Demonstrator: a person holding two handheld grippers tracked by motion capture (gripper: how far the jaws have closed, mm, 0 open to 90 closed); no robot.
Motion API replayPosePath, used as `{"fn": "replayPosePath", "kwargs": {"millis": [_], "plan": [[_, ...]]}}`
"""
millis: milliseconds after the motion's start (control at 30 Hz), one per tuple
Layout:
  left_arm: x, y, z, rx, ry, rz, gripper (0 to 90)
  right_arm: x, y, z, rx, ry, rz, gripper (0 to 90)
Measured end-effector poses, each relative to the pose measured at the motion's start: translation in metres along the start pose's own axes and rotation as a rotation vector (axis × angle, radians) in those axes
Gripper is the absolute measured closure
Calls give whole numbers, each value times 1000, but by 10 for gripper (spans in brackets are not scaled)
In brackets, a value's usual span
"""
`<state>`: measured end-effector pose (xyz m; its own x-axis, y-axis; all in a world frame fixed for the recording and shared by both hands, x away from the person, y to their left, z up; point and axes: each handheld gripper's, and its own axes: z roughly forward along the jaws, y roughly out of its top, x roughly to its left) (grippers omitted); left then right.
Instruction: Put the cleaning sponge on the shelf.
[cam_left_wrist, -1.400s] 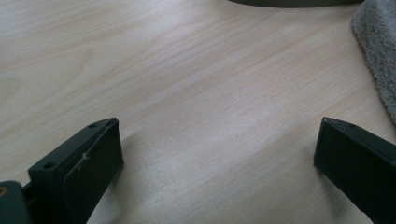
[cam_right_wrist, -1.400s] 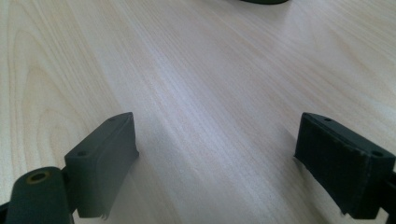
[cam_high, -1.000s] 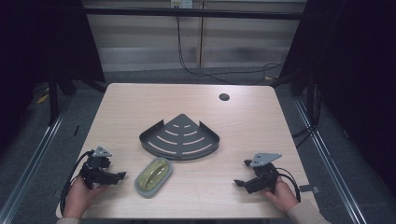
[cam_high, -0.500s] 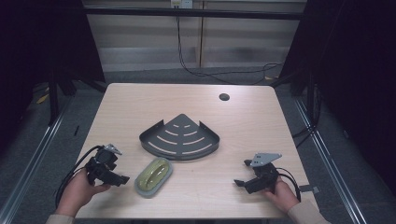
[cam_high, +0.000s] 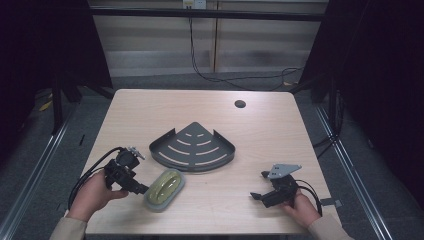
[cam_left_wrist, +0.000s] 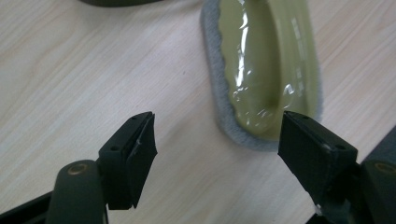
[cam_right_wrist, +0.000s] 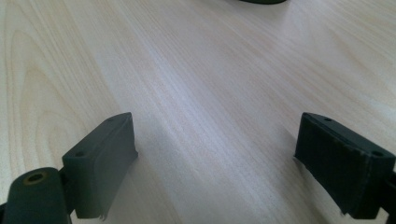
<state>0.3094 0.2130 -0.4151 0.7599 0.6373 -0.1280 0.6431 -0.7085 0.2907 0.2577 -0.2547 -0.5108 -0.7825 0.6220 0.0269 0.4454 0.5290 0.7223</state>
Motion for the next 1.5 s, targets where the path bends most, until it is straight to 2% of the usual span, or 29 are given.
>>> {"fn": "replayPosePath", "kwargs": {"millis": [133,267,400,600,733,900,1300,1500], "plan": [[-5,11,-5,19,-7,14,274,0,0,0,0,0,0,116],[-9,19,-5,43,-19,6,280,0,0,0,0,-3,1,115],[-13,27,-4,40,-26,7,292,0,0,0,0,-3,1,115],[-19,35,1,31,-45,12,317,0,0,0,1,-4,2,115],[-22,40,8,50,-63,8,339,0,0,0,1,-4,2,115],[-25,45,14,52,-79,-4,399,0,0,0,0,-4,2,115],[-31,55,32,117,-84,4,501,0,0,0,0,-6,2,115],[-31,55,36,129,-83,8,605,1,0,0,0,-5,3,115]]}}
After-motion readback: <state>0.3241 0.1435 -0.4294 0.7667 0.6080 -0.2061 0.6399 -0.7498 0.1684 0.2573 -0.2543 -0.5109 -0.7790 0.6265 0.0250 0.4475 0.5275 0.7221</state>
